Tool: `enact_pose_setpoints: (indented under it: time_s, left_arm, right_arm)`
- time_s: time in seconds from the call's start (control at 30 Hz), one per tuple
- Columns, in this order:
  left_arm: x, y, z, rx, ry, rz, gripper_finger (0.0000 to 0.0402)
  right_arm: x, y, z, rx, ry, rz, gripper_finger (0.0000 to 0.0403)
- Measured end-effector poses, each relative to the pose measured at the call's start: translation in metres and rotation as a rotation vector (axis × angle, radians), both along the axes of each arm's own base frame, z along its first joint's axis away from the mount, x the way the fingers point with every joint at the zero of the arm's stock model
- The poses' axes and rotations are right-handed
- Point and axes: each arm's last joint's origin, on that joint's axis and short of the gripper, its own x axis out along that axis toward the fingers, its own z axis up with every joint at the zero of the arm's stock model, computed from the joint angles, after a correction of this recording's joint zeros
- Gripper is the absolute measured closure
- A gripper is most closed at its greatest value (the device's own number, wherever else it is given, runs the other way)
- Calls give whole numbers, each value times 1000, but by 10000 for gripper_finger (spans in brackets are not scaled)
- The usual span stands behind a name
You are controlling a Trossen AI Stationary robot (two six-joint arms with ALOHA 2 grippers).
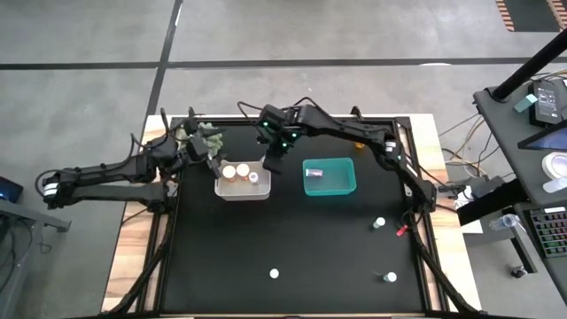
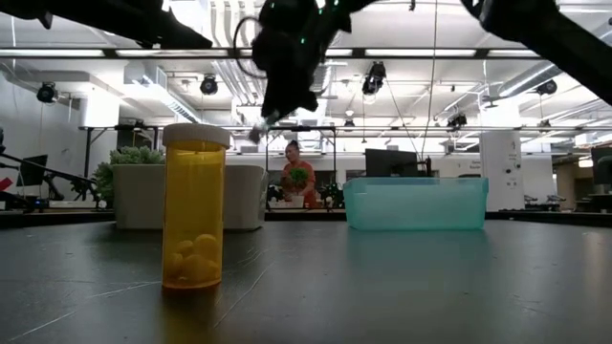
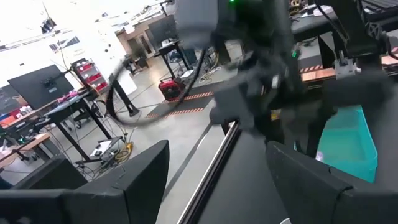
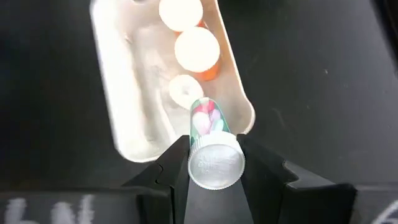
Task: Pick and place medicine bottles into bin by pill shape (circle, oval)
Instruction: Put the top small green capsule bottle into the white bin
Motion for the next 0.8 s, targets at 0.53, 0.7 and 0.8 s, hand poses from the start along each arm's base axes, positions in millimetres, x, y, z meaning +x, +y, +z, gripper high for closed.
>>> enact_pose_setpoints:
  time_s: [0.53, 0.7, 0.8]
  left_arm:
    - [10, 2, -3, 7, 12, -1, 149]
    - [12, 3, -4, 15, 20, -1, 149]
    - [12, 3, -4, 20, 23, -1, 149]
  right_arm:
    - [24, -10, -58, -25, 72, 56, 291]
    - [28, -11, -71, -19, 88, 57, 271]
    - [28, -11, -71, -20, 84, 57, 253]
